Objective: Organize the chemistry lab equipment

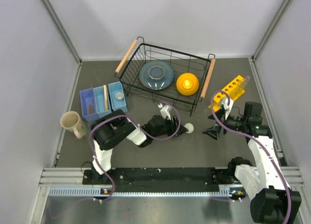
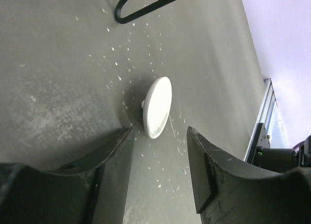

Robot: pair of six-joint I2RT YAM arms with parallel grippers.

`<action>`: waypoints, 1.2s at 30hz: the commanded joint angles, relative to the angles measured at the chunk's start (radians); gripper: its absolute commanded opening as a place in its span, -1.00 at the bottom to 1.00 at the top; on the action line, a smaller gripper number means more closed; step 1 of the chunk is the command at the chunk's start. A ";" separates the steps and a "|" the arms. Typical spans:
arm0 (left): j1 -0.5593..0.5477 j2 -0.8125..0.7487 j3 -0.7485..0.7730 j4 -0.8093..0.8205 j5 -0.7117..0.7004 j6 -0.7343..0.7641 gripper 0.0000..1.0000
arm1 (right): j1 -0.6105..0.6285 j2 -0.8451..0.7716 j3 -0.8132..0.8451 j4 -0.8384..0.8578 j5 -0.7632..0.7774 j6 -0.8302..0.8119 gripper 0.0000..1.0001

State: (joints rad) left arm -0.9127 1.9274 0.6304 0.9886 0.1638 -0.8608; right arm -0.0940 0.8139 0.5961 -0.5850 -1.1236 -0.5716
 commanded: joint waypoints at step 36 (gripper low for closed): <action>0.015 -1.140 -0.224 -1.232 -0.603 -0.162 -1.00 | 0.011 -0.045 0.025 0.002 -0.021 -0.048 0.97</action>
State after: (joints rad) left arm -0.9054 1.0264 0.3798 0.2729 -0.0940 -0.9409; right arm -0.0933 0.7860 0.5961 -0.5938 -1.1191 -0.5861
